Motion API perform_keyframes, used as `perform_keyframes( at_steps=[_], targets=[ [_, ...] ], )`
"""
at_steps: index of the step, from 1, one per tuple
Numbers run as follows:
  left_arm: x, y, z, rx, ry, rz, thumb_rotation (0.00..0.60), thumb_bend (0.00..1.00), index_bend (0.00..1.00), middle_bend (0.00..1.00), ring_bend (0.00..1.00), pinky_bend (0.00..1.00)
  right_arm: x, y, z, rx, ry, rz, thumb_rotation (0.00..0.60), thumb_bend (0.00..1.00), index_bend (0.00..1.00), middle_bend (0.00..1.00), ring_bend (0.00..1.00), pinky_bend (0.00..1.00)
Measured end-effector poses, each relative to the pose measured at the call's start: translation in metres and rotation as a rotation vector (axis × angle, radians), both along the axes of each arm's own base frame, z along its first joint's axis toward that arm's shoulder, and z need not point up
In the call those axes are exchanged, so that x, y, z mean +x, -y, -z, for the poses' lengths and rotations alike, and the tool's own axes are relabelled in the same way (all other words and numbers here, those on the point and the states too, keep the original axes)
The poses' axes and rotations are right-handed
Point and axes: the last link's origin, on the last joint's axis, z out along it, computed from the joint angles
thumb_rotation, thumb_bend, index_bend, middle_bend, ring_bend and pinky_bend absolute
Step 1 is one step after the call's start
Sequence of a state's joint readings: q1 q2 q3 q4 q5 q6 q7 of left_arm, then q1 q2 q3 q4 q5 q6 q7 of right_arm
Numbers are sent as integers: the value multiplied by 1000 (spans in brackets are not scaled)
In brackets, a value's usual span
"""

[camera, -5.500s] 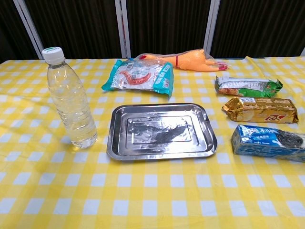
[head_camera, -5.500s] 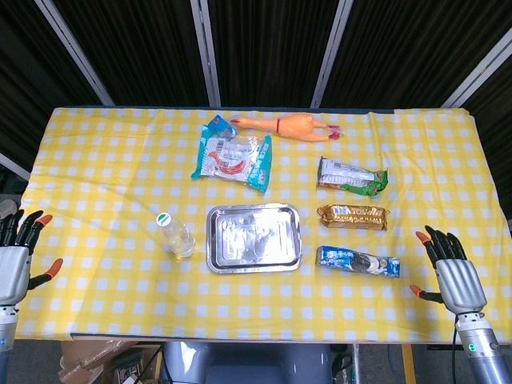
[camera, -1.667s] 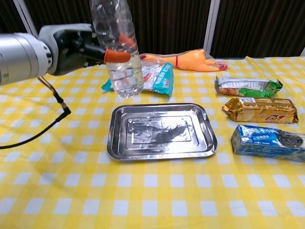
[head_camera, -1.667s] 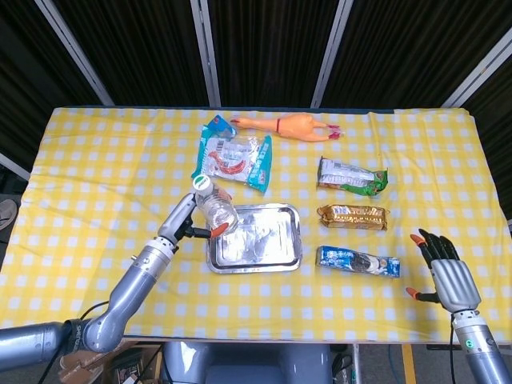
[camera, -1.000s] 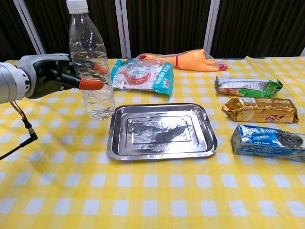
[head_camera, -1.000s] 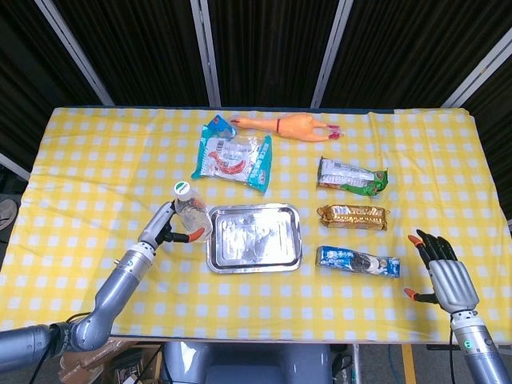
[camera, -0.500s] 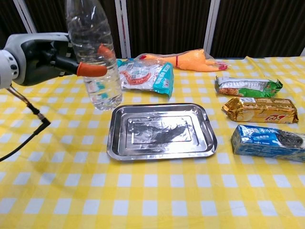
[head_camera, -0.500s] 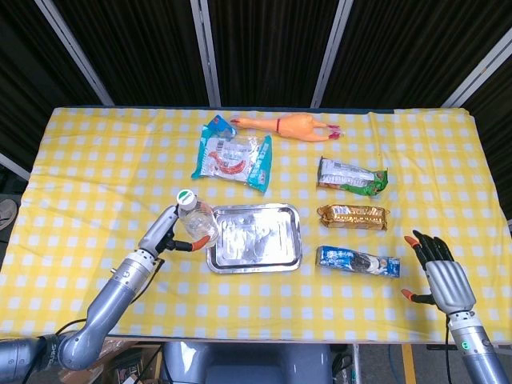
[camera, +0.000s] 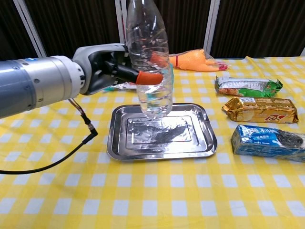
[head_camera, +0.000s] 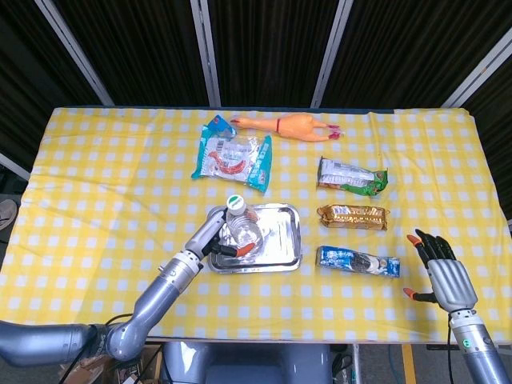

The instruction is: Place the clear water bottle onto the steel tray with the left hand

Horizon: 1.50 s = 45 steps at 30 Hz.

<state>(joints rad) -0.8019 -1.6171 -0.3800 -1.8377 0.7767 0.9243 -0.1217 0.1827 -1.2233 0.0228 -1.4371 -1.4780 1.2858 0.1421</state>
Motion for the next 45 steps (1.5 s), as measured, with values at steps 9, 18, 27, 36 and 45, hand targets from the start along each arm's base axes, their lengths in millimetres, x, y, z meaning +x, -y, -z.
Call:
perform_keyframes(
  at_steps=[9,18,27,36,45],
  targets=[
    [-29,15,-26,153,-26,-97,600,476,443,435,6,52,3,-5,1,15,0,-15,600,49,111,0,37,0],
    [-91,26,-84,258,10,-187,600,476,448,433,6,52,5,-5,7,25,-12,-14,600,49,111,0,37,0],
    [-50,31,-21,111,32,-141,600,476,449,432,6,52,1,-4,-1,0,-5,3,600,50,111,0,37,0],
    [-84,21,-43,168,-16,-208,600,477,451,432,6,52,5,-8,2,18,-7,-15,600,50,111,0,37,0],
    [-67,3,4,106,5,-189,600,479,455,433,6,52,0,-6,0,11,-11,7,600,49,111,0,37,0]
  ],
)
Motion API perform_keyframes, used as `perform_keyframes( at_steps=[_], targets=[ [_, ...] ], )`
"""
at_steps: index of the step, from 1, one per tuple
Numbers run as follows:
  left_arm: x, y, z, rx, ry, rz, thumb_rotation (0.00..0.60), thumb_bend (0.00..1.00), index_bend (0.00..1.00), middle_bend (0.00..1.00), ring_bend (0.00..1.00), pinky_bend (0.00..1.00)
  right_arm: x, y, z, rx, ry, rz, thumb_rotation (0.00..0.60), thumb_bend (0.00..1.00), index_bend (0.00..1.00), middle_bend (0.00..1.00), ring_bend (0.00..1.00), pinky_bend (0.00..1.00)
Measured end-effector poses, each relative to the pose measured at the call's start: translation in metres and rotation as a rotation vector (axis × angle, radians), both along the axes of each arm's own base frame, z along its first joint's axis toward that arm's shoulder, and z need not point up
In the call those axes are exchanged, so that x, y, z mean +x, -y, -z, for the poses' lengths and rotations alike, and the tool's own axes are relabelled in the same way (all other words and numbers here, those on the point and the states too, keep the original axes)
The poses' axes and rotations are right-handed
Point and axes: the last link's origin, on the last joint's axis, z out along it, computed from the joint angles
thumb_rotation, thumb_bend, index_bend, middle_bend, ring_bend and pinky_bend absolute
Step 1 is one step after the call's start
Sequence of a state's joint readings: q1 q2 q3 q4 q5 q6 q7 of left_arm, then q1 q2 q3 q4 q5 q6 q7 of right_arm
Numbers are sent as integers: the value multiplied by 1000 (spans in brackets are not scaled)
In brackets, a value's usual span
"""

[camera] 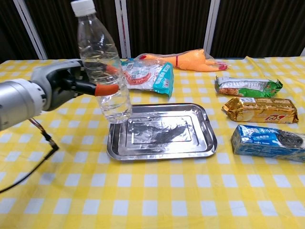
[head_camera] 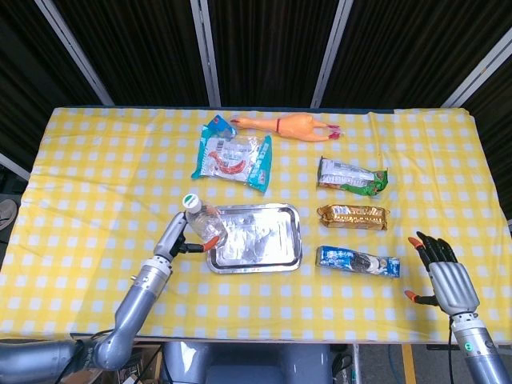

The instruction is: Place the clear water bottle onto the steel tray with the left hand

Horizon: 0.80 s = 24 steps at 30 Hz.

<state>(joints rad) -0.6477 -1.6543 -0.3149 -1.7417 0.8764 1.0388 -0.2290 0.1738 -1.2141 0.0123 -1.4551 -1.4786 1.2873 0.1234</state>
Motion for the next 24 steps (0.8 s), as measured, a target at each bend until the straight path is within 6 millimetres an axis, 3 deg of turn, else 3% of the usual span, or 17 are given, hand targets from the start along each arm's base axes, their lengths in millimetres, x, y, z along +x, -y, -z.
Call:
perform_keyframes(
  at_steps=[9,16,21,24],
  targets=[
    [26,-16,54,-11,-14,12,600,480,461,435,6,52,-4,3,-3,-2,15,13,600,50,111,0,37,0],
    [39,-20,71,12,-51,32,600,468,452,422,6,52,-5,4,2,15,18,14,600,50,111,0,37,0],
    [44,-20,81,-1,-82,55,600,345,340,332,2,52,-5,4,2,13,22,14,600,50,111,0,37,0],
    [43,-17,85,-18,-111,77,600,226,185,199,0,41,-6,4,0,8,24,16,600,50,111,0,38,0]
  ],
)
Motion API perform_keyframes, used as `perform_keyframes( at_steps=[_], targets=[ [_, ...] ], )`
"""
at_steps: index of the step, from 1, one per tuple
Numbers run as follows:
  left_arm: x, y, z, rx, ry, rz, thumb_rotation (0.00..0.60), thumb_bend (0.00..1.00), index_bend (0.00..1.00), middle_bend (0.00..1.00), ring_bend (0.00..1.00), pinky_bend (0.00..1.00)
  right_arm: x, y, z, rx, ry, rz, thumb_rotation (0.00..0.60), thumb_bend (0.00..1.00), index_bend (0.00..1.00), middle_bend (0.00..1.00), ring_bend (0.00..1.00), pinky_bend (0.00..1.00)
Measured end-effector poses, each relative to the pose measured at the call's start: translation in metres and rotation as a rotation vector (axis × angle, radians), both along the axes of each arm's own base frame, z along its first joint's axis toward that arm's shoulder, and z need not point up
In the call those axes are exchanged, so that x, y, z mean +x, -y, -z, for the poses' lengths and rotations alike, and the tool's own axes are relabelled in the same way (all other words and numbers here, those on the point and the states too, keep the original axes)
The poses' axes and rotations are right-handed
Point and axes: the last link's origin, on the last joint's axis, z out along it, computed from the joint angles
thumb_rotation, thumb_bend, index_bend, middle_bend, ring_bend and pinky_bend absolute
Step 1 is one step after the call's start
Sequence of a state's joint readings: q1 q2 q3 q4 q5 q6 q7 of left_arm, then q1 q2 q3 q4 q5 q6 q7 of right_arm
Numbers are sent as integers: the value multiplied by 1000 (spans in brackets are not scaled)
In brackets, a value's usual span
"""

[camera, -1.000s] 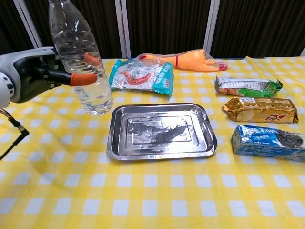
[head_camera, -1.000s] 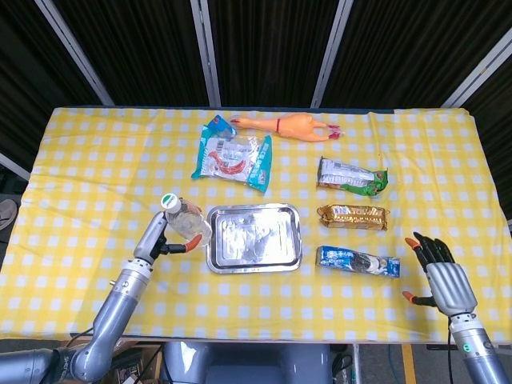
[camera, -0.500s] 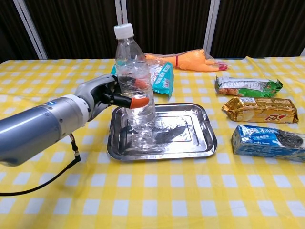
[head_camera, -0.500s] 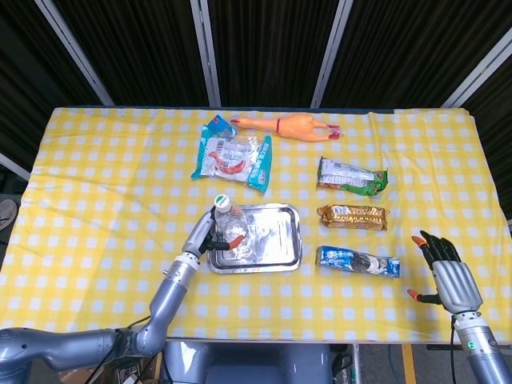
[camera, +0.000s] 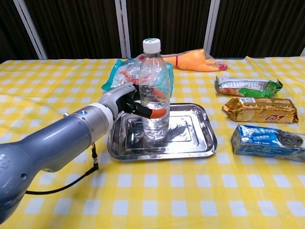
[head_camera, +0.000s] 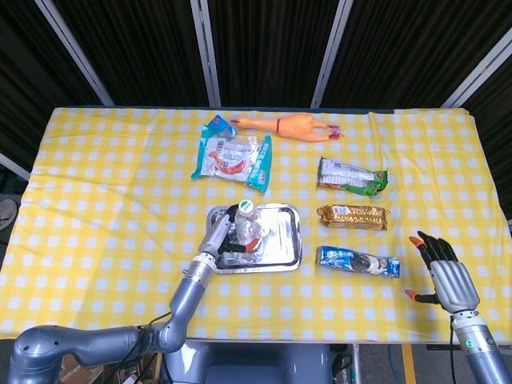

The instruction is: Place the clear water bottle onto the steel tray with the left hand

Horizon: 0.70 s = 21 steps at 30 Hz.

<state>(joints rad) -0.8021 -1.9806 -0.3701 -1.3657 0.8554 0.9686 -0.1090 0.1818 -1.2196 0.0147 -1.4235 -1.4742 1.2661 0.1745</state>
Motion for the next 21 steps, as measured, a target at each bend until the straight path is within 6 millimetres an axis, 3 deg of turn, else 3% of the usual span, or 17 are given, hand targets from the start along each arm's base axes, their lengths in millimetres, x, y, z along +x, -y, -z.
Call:
perform_keyframes(
  at_steps=[4,13,17,20,21],
  targets=[
    [-4,3,0,-18,-43,42,600,156,83,87,0,13,1,0,0,3,-1,-2,600,49,111,0,37,0],
    [-19,11,-19,-20,-58,81,600,106,0,8,0,11,4,-2,1,8,1,-14,600,50,111,0,37,0],
    [-33,20,-43,-3,-59,97,600,157,6,34,0,11,5,-2,3,12,1,-16,600,49,111,0,37,0],
    [-61,31,-74,35,-113,101,600,256,25,68,0,11,7,-3,3,13,2,-21,600,50,111,0,38,0],
    [-79,36,-90,63,-155,94,600,265,34,69,0,11,8,-4,3,12,2,-26,600,50,111,0,38,0]
  ],
)
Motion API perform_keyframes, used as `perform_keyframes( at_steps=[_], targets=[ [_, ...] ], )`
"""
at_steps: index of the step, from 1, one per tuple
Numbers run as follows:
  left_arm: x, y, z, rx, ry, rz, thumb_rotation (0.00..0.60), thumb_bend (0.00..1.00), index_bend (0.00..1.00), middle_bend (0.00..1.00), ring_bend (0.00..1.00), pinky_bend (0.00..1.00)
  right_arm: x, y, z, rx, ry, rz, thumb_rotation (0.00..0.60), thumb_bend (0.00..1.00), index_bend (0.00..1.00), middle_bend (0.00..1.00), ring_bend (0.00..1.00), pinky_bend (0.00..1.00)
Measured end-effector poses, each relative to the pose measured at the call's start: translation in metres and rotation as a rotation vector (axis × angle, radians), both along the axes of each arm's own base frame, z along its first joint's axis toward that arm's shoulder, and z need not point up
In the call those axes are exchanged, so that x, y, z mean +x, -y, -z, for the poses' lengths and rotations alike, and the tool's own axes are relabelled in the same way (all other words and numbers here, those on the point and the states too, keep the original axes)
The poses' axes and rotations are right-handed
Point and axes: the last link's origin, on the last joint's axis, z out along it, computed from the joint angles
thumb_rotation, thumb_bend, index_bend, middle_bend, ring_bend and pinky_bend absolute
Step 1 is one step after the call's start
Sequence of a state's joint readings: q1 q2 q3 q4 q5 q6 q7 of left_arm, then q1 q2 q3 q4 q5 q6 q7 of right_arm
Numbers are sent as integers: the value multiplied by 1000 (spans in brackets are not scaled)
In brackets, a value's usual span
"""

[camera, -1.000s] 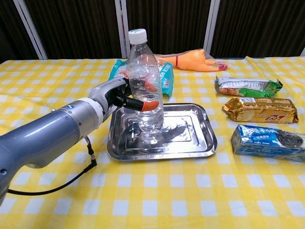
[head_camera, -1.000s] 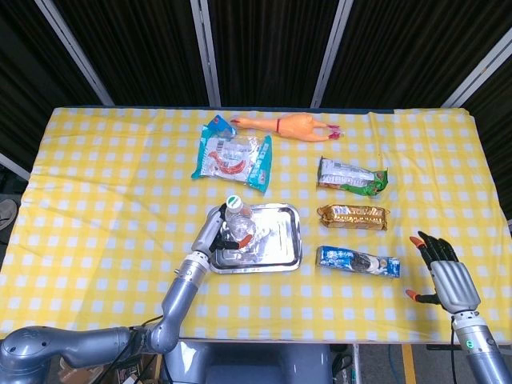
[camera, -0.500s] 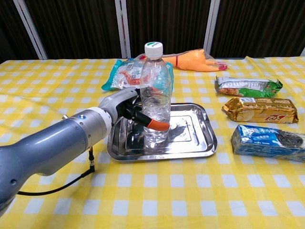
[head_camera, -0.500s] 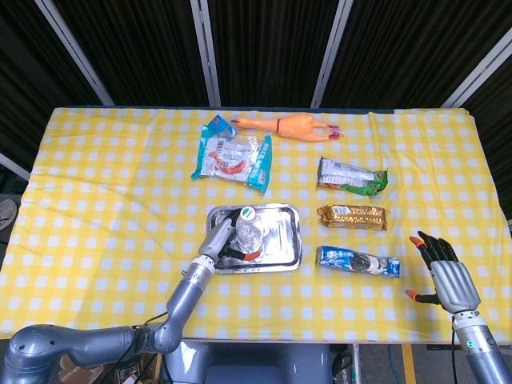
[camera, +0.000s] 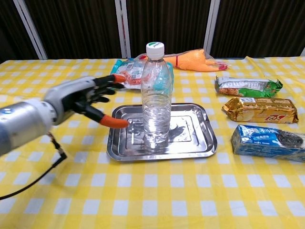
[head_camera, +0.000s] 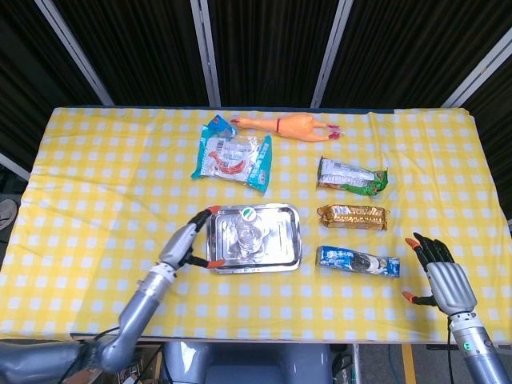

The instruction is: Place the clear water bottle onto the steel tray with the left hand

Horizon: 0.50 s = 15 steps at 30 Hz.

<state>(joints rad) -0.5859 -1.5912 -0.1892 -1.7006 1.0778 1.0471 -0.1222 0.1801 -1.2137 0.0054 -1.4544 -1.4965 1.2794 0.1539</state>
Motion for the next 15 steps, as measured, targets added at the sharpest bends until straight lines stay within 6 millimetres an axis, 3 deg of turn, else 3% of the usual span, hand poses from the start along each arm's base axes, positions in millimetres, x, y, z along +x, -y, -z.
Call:
perform_keyframes(
  at_steps=[6,9,15],
  targets=[
    [-100,37,-81,255,-276,-101,600,285,64,70,0,12,2,1,1,-6,-18,-12,600,49,111,0,37,0],
    [-139,53,-105,368,-456,-146,600,281,67,70,0,12,2,3,2,-14,-28,-12,600,50,111,0,37,0],
    [-164,56,-124,511,-722,-88,600,277,93,74,0,12,1,6,3,-18,-28,-3,600,50,111,0,38,0]
  ],
)
